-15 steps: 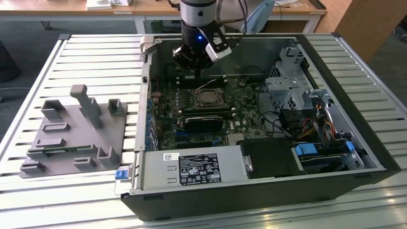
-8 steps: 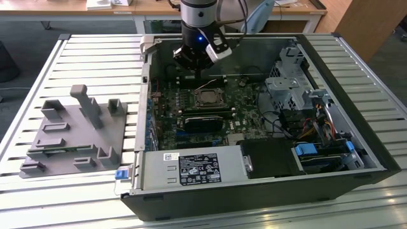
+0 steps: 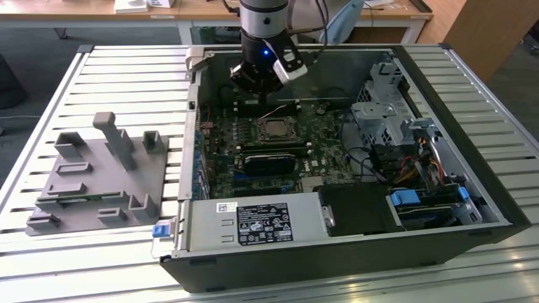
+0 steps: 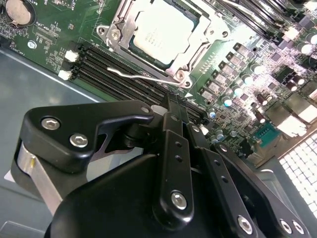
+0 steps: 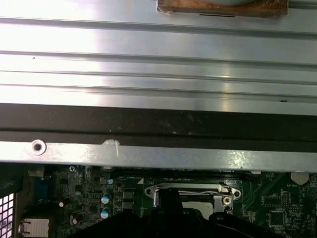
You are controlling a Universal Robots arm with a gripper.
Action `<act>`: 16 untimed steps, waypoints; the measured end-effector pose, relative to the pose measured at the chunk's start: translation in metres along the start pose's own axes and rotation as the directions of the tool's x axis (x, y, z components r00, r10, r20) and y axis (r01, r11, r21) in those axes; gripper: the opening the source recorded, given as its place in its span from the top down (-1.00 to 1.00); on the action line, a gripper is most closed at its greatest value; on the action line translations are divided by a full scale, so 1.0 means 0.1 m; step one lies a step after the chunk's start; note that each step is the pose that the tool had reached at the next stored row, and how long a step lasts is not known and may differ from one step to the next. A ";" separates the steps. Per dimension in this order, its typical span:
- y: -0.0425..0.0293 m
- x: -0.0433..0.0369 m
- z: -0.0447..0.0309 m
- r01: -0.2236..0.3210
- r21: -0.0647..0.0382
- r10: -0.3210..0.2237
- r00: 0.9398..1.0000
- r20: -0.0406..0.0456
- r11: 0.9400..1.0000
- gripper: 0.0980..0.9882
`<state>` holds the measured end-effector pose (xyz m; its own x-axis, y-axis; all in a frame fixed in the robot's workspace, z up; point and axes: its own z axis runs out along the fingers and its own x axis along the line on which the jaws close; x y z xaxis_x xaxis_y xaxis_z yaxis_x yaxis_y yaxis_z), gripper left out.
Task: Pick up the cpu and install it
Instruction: 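Install the first cpu locking lever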
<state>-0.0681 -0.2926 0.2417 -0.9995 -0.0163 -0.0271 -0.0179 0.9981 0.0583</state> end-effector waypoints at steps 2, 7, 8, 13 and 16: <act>-0.001 -0.002 0.004 0.000 0.000 0.000 1.000 0.000 1.000 0.98; -0.001 -0.013 0.018 0.000 0.000 0.000 1.000 0.000 1.000 0.98; -0.002 -0.017 0.023 0.000 0.000 0.000 1.000 0.000 1.000 0.98; -0.003 -0.031 0.040 -0.001 0.000 0.001 1.000 0.000 1.000 0.98; -0.004 -0.034 0.052 -0.002 -0.005 0.002 1.000 0.000 1.000 0.98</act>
<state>-0.0646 -0.2926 0.2366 -0.9995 -0.0141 -0.0270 -0.0158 0.9979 0.0631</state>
